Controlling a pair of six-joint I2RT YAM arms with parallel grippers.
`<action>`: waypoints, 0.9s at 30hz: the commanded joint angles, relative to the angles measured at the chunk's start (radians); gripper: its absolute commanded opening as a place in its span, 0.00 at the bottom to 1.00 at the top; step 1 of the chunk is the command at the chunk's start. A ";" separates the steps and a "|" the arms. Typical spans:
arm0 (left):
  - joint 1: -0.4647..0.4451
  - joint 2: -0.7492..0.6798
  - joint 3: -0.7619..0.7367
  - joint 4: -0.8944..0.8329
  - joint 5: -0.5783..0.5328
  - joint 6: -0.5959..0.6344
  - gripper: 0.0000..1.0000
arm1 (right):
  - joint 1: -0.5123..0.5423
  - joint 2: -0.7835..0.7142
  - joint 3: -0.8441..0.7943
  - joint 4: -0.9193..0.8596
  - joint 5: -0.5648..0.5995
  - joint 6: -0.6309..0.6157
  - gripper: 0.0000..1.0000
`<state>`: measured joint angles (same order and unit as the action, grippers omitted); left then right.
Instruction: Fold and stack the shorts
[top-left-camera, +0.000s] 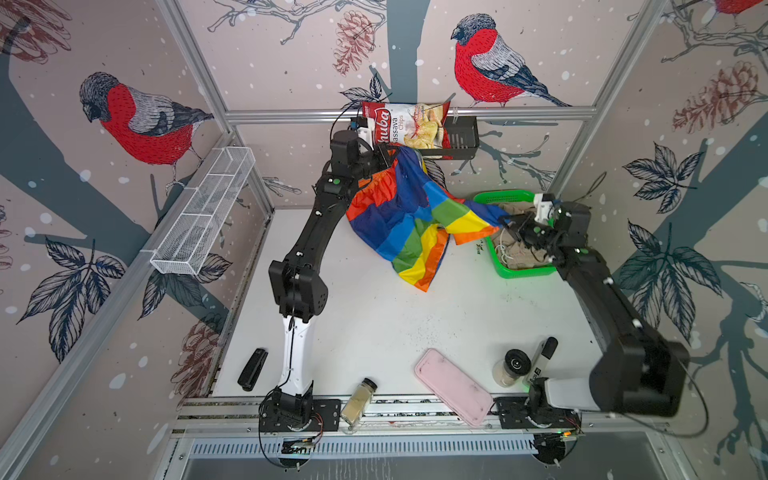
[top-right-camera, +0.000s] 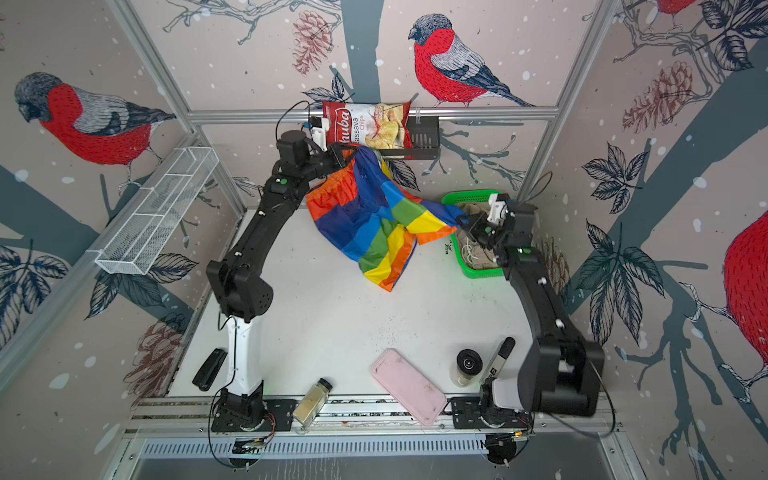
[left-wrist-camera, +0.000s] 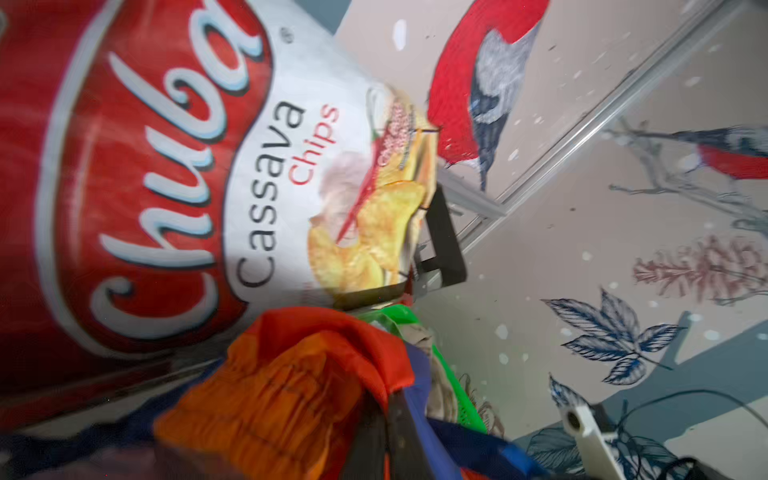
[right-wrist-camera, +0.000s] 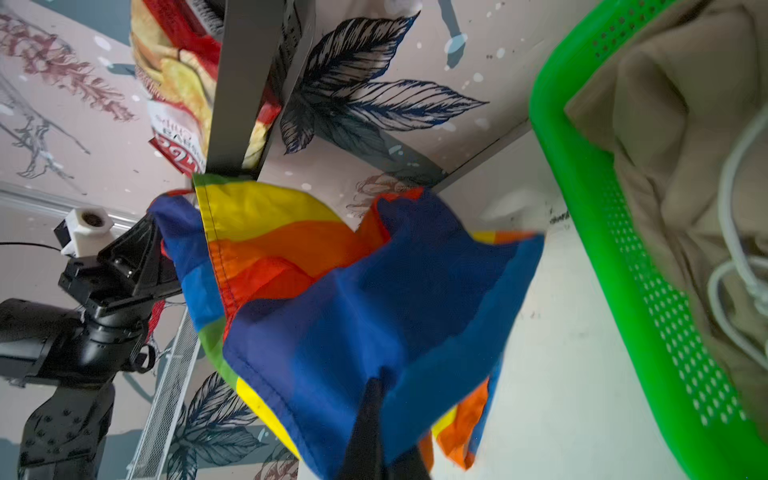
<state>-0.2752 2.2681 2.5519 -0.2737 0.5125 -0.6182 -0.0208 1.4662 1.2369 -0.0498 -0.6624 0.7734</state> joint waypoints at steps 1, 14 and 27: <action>0.019 0.045 0.214 -0.214 -0.008 0.066 0.00 | 0.014 0.094 0.187 0.061 -0.031 0.032 0.00; 0.072 -0.271 0.041 0.006 0.090 0.085 0.00 | -0.096 0.134 0.606 0.139 -0.004 0.138 0.00; 0.097 -0.994 -1.228 0.414 0.175 0.052 0.00 | 0.030 -0.304 -0.108 0.060 0.009 -0.063 0.00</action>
<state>-0.1753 1.3861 1.4967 -0.0486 0.6991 -0.5537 -0.0124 1.2484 1.2778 0.0849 -0.7151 0.8089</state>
